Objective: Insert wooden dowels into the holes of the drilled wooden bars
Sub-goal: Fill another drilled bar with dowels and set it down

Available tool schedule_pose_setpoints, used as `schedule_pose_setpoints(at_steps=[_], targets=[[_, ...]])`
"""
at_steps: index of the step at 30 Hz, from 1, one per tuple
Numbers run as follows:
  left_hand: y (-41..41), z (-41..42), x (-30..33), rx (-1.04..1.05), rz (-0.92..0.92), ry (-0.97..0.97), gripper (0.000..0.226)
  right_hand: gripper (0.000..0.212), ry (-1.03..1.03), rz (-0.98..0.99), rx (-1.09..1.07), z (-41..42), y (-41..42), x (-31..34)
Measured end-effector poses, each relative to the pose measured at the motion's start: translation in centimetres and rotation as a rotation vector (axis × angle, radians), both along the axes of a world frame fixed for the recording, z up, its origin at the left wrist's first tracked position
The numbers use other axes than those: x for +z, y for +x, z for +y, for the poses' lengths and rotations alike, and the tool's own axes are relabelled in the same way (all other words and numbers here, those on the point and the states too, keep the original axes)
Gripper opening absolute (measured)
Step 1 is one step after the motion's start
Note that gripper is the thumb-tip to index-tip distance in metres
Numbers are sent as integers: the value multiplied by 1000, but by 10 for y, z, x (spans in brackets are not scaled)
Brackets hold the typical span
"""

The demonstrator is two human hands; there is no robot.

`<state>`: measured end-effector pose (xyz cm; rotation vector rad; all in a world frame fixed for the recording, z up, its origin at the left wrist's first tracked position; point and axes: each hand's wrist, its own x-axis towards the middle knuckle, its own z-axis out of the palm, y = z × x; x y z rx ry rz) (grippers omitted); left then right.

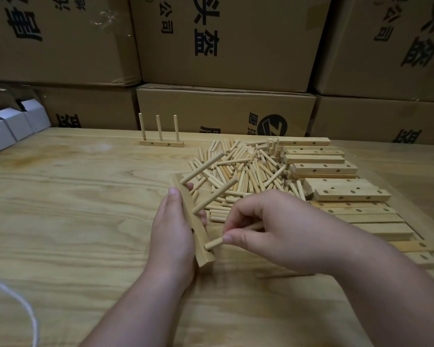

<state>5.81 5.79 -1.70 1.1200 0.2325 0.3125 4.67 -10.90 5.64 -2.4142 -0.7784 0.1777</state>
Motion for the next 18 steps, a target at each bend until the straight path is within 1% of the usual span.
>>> schedule_pose_setpoints(at_steps=[7, 10, 13, 18], targets=[[-2, -1, 0, 41, 4, 51, 43, 8, -42, -40, 6, 4, -2, -2], [-3, -2, -2, 77, -12, 101, 43, 12, -71, -57, 7, 6, -3, -3], [-5, -3, -3, 106, -20, 140, 43, 17, -88, -46, 3, 10, -4, -5], [-5, -1, -5, 137, -26, 146, 41, 19, -51, 6, -18, 13, -4, -10]])
